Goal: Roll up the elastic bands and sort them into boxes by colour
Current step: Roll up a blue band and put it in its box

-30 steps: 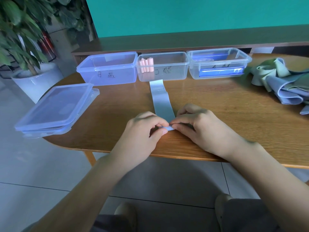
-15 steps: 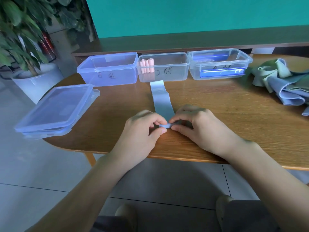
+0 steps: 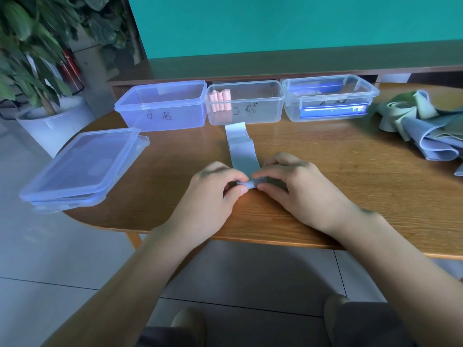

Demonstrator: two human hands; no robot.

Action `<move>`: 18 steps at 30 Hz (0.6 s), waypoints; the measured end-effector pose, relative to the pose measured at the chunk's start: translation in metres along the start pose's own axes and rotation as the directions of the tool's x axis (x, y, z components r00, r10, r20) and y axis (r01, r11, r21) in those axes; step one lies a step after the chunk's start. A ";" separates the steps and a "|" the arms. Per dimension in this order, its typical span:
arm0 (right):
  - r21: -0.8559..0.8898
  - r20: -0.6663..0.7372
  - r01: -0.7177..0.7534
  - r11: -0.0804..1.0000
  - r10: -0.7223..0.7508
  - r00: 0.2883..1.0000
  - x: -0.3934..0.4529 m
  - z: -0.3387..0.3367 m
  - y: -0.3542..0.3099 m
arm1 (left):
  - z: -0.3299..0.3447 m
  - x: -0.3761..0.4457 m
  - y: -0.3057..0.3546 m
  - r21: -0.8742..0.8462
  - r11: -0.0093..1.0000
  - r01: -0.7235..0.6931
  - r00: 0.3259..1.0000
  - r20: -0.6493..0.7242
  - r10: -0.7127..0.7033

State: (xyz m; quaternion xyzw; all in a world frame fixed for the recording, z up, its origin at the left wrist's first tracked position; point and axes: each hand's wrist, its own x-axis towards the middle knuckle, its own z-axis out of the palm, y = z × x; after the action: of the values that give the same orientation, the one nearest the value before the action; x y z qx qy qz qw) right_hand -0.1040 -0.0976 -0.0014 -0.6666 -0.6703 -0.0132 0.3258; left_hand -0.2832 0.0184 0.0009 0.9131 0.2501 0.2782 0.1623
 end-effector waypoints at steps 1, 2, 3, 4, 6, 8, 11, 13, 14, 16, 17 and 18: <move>0.005 -0.003 0.008 1.000 -0.008 1.000 0.001 0.000 0.000 | 0.000 0.000 -0.001 -0.005 1.000 -0.001 1.000 -0.003 0.001; 0.008 -0.001 0.012 1.000 -0.012 1.000 0.002 0.000 0.001 | 0.000 0.001 -0.001 -0.009 1.000 -0.002 1.000 -0.006 0.001; 0.011 0.002 0.010 1.000 -0.010 1.000 0.003 0.001 0.001 | 0.000 0.001 -0.001 -0.007 1.000 0.000 1.000 -0.006 0.000; 0.013 0.003 0.004 1.000 -0.005 1.000 0.004 0.001 0.001 | -0.001 0.002 -0.001 0.001 1.000 0.005 1.000 -0.003 -0.005; 0.009 0.006 -0.006 1.000 0.006 1.000 0.007 0.001 0.002 | -0.002 0.002 0.001 0.003 1.000 0.018 1.000 -0.003 -0.018; -0.001 0.019 -0.016 1.000 0.016 1.000 0.009 0.002 0.002 | -0.004 0.001 0.002 -0.026 0.999 0.025 0.999 -0.019 -0.026; -0.011 0.044 -0.029 1.000 0.029 0.999 0.012 0.002 0.002 | -0.005 0.002 0.003 -0.034 0.999 0.021 1.000 -0.015 -0.021; -0.028 0.062 -0.048 0.998 0.050 0.997 0.013 0.001 0.002 | -0.004 0.004 0.002 -0.023 0.999 0.023 1.000 -0.011 -0.023; -0.040 0.073 -0.058 0.998 0.061 0.995 0.014 0.001 0.001 | -0.004 0.006 0.002 -0.022 0.999 0.026 1.000 -0.013 -0.026; -0.061 0.095 -0.068 0.996 0.073 0.993 0.015 0.001 0.002 | -0.003 0.009 0.001 -0.019 0.999 0.035 0.999 -0.013 -0.036; -0.066 0.098 -0.067 0.996 0.073 0.993 0.015 0.002 0.003 | -0.002 0.011 0.001 -0.019 0.999 0.043 0.999 -0.010 -0.043; -0.064 0.089 -0.063 0.996 0.068 0.994 0.016 0.003 0.003 | -0.001 0.012 0.000 -0.022 0.998 0.052 0.999 -0.007 -0.052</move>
State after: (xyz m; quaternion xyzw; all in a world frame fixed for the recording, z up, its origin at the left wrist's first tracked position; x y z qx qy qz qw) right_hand -0.1007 -0.0816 0.0017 -0.6978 -0.6615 0.0076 0.2748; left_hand -0.2751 0.0251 0.0075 0.9034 0.2715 0.2798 0.1786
